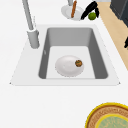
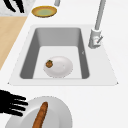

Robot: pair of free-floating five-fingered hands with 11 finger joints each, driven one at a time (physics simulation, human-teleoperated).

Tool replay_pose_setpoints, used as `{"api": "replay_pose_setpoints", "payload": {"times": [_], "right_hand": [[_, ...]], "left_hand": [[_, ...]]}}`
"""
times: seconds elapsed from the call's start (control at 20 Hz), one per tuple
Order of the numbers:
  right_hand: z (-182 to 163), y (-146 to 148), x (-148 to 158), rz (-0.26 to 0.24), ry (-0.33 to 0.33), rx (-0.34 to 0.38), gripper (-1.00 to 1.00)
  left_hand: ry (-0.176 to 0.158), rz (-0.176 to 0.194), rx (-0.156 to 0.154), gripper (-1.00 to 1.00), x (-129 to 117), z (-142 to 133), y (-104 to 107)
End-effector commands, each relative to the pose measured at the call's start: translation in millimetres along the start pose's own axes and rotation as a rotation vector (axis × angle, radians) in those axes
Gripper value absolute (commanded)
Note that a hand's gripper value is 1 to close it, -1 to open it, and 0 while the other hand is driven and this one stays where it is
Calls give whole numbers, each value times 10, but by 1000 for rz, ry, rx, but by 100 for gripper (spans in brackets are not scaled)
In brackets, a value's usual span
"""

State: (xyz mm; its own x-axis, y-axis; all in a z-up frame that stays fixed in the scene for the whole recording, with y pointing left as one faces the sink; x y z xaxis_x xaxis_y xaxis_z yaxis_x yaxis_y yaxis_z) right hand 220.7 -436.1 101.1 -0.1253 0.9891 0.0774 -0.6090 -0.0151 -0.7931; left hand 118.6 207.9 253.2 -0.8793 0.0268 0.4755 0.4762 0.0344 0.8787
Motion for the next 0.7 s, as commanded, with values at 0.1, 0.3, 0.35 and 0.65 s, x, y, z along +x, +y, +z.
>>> {"api": "replay_pose_setpoints", "payload": {"times": [0.1, 0.3, 0.35, 0.65], "right_hand": [[-62, 75, -7, 1, 0, 16, -100], [-20, 5, 27, -3, -2, 6, -100], [-13, -6, 40, -4, -2, 16, -100], [199, -227, 19, 5, -8, -7, -100]], "left_hand": [[0, 0, 0, 0, 0, 0, 0], [0, 0, 0, 0, 0, 0, 0], [0, 0, 0, 0, 0, 0, 0], [0, 0, 0, 0, 0, 0, 0]]}}
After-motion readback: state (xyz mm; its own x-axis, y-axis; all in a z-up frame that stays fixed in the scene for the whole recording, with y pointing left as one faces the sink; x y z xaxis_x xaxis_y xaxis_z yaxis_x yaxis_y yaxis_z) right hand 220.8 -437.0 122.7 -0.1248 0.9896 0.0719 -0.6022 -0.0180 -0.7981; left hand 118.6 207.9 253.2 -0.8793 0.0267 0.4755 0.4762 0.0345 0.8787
